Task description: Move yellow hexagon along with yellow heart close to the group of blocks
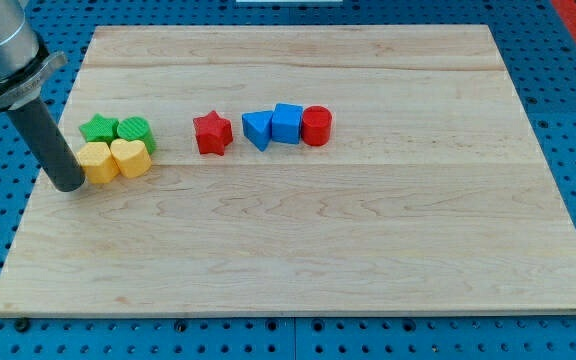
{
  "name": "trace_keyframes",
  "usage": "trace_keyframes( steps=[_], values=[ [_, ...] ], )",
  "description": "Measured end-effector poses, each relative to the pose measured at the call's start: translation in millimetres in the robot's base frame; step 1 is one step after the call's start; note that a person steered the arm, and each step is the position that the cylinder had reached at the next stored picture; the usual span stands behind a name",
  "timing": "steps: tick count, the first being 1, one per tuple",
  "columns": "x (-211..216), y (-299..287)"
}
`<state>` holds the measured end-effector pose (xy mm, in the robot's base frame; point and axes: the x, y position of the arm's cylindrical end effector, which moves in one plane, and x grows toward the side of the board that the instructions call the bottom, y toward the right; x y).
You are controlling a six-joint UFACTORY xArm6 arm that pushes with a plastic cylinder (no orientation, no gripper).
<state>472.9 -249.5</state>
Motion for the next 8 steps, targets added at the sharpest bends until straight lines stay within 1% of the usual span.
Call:
trace_keyframes(
  steps=[1, 2, 3, 4, 6, 7, 8],
  values=[
    [-0.4, -52.0],
    [-7.0, -55.3],
    [-21.1, -46.1],
    [-25.3, -19.8],
    [-25.3, 54.4],
    [-25.4, 65.5],
    [-19.3, 51.3]
  ],
)
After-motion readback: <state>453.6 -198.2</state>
